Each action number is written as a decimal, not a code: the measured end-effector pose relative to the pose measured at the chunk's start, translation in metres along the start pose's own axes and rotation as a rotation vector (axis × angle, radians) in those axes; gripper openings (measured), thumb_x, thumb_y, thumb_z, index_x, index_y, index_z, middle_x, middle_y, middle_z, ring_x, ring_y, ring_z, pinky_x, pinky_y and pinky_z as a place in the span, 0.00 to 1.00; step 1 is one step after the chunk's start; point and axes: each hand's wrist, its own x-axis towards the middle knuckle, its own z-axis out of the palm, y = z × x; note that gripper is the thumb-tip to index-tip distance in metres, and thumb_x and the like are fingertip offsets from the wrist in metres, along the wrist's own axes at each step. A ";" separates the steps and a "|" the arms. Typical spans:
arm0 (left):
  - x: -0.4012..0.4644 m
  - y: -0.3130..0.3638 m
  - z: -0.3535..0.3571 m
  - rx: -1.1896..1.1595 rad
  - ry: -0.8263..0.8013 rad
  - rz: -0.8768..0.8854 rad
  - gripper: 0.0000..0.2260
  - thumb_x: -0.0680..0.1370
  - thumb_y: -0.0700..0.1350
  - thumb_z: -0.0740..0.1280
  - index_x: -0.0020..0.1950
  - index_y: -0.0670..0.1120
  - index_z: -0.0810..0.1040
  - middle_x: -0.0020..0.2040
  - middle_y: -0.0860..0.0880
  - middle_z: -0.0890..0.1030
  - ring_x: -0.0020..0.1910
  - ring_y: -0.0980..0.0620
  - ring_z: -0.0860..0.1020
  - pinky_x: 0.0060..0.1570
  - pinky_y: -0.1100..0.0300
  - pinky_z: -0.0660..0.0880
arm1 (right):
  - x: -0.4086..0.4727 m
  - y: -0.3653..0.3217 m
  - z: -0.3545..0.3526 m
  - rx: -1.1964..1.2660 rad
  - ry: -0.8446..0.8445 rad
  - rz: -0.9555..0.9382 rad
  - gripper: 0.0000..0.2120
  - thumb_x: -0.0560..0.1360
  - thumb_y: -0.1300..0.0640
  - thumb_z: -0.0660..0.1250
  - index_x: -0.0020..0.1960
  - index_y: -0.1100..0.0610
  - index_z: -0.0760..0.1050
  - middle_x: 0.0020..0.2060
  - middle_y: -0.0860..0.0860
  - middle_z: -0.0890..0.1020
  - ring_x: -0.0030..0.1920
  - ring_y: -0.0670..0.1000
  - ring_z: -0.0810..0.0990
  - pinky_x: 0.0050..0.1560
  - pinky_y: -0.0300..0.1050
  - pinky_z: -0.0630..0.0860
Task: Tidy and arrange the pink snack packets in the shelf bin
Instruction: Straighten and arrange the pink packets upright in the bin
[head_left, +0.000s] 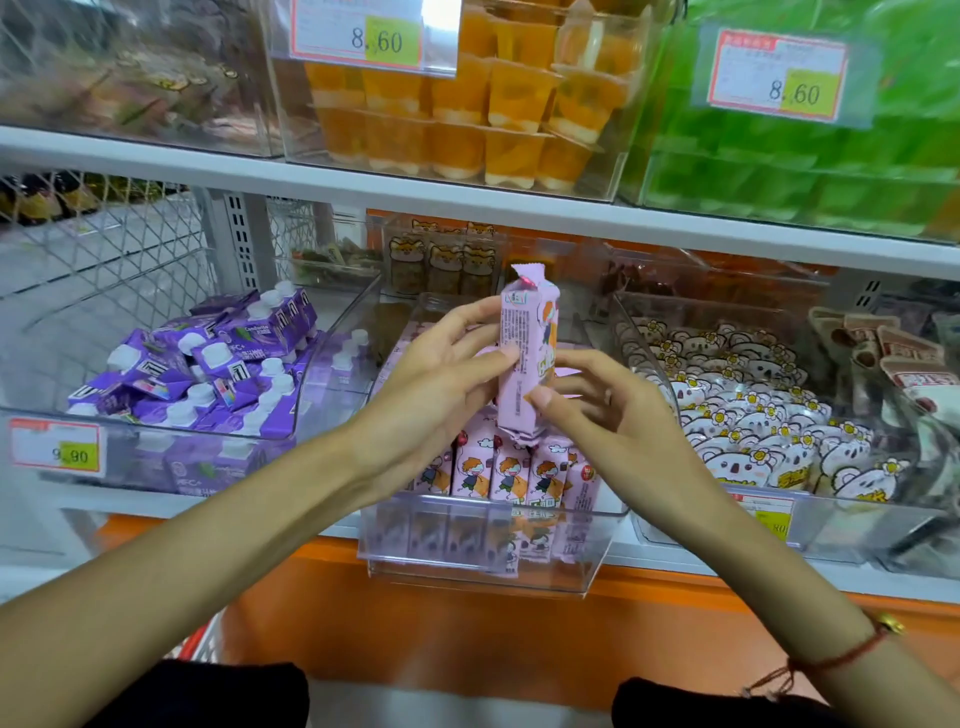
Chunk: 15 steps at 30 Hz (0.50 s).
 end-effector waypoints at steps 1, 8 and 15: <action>-0.001 -0.001 0.001 0.123 0.003 0.050 0.16 0.79 0.35 0.62 0.64 0.49 0.72 0.59 0.51 0.81 0.59 0.55 0.79 0.53 0.64 0.76 | -0.001 0.001 0.001 -0.004 0.011 -0.031 0.16 0.72 0.51 0.69 0.59 0.48 0.74 0.45 0.45 0.83 0.47 0.42 0.82 0.51 0.36 0.77; -0.014 -0.002 0.015 0.626 0.019 0.406 0.18 0.72 0.44 0.74 0.59 0.55 0.74 0.58 0.57 0.79 0.61 0.55 0.77 0.62 0.60 0.73 | -0.002 -0.002 -0.006 -0.163 0.239 -0.321 0.14 0.71 0.63 0.73 0.55 0.53 0.76 0.47 0.41 0.82 0.50 0.40 0.81 0.54 0.35 0.76; -0.007 0.004 0.012 0.594 0.192 0.461 0.15 0.76 0.42 0.71 0.60 0.51 0.74 0.54 0.57 0.81 0.55 0.59 0.80 0.53 0.67 0.75 | 0.002 0.012 -0.020 -0.571 0.292 -0.277 0.16 0.73 0.55 0.72 0.60 0.51 0.76 0.52 0.46 0.79 0.58 0.47 0.72 0.54 0.36 0.65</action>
